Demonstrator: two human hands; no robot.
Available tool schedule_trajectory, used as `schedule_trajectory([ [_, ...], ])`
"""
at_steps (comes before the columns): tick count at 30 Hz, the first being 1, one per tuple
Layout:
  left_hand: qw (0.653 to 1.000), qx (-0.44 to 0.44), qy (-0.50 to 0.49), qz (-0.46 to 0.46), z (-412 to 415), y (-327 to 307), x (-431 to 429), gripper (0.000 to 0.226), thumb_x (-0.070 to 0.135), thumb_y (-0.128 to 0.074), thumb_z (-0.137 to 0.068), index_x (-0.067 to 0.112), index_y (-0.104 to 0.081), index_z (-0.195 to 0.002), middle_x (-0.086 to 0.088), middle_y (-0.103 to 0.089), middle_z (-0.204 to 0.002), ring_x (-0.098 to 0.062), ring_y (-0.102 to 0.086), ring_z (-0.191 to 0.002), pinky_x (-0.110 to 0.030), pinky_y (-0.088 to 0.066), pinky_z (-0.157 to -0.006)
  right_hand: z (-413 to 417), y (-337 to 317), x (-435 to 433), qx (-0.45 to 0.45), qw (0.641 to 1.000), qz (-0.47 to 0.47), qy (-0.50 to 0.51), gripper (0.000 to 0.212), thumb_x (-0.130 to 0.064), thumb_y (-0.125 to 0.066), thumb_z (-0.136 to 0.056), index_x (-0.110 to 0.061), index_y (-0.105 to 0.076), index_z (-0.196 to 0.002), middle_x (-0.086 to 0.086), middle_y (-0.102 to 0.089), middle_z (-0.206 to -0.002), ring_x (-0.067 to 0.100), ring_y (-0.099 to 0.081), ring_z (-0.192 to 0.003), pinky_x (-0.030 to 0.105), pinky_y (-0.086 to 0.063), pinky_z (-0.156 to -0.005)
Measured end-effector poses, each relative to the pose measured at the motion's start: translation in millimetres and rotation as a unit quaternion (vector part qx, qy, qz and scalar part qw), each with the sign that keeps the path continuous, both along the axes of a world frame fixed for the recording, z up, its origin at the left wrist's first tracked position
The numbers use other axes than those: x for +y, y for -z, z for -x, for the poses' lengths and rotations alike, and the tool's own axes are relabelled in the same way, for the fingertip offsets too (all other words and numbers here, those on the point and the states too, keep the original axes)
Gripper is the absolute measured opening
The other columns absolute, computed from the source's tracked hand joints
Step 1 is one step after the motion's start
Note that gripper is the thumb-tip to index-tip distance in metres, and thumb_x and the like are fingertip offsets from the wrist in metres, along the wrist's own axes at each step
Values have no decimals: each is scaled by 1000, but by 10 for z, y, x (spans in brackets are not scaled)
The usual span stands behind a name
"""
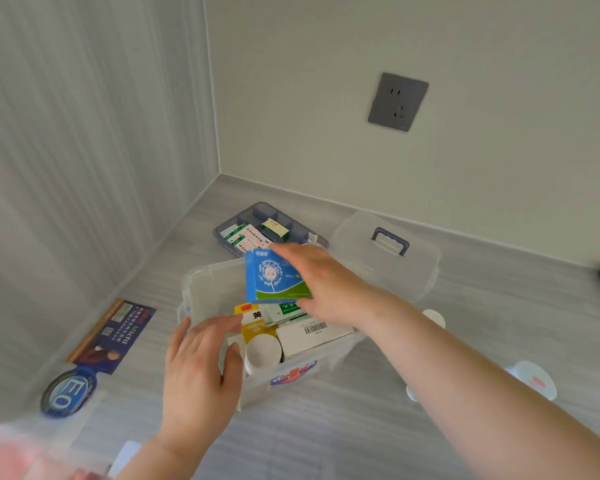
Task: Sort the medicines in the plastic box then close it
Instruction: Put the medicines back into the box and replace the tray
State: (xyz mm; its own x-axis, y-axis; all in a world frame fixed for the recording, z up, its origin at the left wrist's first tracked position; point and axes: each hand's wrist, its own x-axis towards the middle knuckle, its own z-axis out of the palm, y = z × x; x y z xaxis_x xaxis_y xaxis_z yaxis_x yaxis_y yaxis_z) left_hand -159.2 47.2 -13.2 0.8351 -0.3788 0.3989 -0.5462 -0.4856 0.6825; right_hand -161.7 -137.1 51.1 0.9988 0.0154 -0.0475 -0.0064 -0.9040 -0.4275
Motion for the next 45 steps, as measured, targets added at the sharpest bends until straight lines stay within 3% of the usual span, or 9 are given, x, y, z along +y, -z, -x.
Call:
schedule_trajectory([
  [5,1000,-17,1,-1,-24,33,7,39,20,-32,-69,6,-63,-88,-2,-69,-77,-8,-49,-85,-28,-20,-102,-216,279,-36,138,986,87,-19,78,0,-61,-78,-22,-19,-141,7,-28,-150,24,-26,-137,37,-33,-108],
  [13,1000,-24,-8,9,-34,69,11,40,14,-29,-69,11,-61,-93,-2,-67,-72,-9,-49,-81,-29,-19,-101,-301,293,-91,148,968,196,-54,74,-13,-67,-77,-16,-25,-138,10,-33,-147,27,-31,-133,38,-33,-108],
  [21,999,-50,-11,-10,-41,92,1,42,12,-26,-67,9,-67,-73,-3,-68,-69,-9,-49,-82,-46,-29,-98,228,78,-236,-60,996,56,44,57,-16,-63,-81,-16,-39,-132,6,-41,-142,21,-36,-130,24,-28,-104],
  [25,999,-45,-19,-15,-36,85,2,41,15,-26,-68,7,-66,-71,-9,-69,-71,-11,-49,-81,-49,-29,-96,781,99,-565,-224,945,-35,234,56,-8,-71,-73,-1,-48,-123,18,-50,-129,32,-45,-121,23,-27,-102],
  [30,998,-54,-4,-34,-42,96,6,42,18,-26,-66,4,-66,-70,-14,-70,-75,-13,-48,-81,-46,-26,-96,1183,410,-948,-134,895,-128,405,82,-12,-74,-71,-8,-25,-137,14,-33,-143,28,-30,-133,32,-26,-106],
  [34,998,-50,-4,-32,-41,109,-16,44,19,-26,-66,3,-66,-73,-18,-70,-78,-14,-48,-85,-43,-23,-98,1190,723,-1059,-36,862,-220,456,84,-8,-72,-72,-9,-21,-139,15,-42,-137,28,-42,-123,28,-32,-94],
  [40,998,-34,28,44,24,138,61,38,18,-27,-74,10,-63,-84,47,-50,-103,18,-37,-112,-15,-16,-106,1133,957,-1119,-41,845,-212,490,51,-10,-66,-77,-4,-42,-122,19,-58,-118,32,-54,-105,30,-36,-80],
  [43,999,-22,-10,39,75,204,128,50,28,-32,-76,-4,-56,-105,10,-46,-122,-10,-36,-119,-30,-23,-105,1114,847,-1105,-93,836,-213,497,46,-9,-66,-78,-3,-44,-118,19,-59,-115,32,-55,-100,31,-37,-79],
  [45,999,13,-31,41,77,182,155,62,38,-36,-75,-4,-46,-119,-4,-37,-128,-5,-28,-121,-34,-23,-104,1069,646,-1071,-160,831,-217,486,43,-10,-66,-77,-5,-47,-115,15,-61,-108,26,-55,-91,30,-38,-77],
])
